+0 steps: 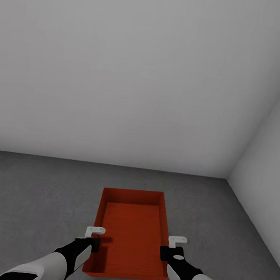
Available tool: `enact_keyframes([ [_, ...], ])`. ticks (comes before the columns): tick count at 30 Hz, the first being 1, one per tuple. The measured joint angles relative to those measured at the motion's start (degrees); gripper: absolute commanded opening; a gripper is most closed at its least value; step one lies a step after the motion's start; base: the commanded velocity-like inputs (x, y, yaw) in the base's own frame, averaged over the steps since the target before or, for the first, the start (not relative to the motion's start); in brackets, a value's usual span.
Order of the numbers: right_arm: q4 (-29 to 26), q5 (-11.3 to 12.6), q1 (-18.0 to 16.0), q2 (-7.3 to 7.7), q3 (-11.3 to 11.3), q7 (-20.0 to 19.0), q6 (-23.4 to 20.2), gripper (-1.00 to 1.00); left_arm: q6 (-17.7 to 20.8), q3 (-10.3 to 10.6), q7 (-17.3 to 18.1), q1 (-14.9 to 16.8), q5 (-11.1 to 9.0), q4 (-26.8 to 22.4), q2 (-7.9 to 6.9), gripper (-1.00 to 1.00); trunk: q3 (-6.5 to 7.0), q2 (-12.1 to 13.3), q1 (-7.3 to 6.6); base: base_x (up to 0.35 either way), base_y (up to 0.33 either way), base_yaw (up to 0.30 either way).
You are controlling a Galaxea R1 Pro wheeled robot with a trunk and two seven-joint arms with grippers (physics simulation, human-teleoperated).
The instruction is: Move the two storage containers from the living room to the garage. In the garage, place one container on the floor and stack the other container on top of it (either order is fine).
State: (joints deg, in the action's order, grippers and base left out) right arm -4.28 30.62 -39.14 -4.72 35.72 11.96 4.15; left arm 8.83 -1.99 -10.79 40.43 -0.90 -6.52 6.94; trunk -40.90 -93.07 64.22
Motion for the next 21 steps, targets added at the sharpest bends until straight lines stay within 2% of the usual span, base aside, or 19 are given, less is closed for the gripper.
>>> enact_keyframes([
  [21,0.1,0.0,0.0,-0.02,0.0,-0.1,0.1,-1.00,0.0,0.0,0.0,0.0,0.0,0.0,0.02,-1.00,-5.66,-8.4,4.61,0.000,0.000,0.000],
])
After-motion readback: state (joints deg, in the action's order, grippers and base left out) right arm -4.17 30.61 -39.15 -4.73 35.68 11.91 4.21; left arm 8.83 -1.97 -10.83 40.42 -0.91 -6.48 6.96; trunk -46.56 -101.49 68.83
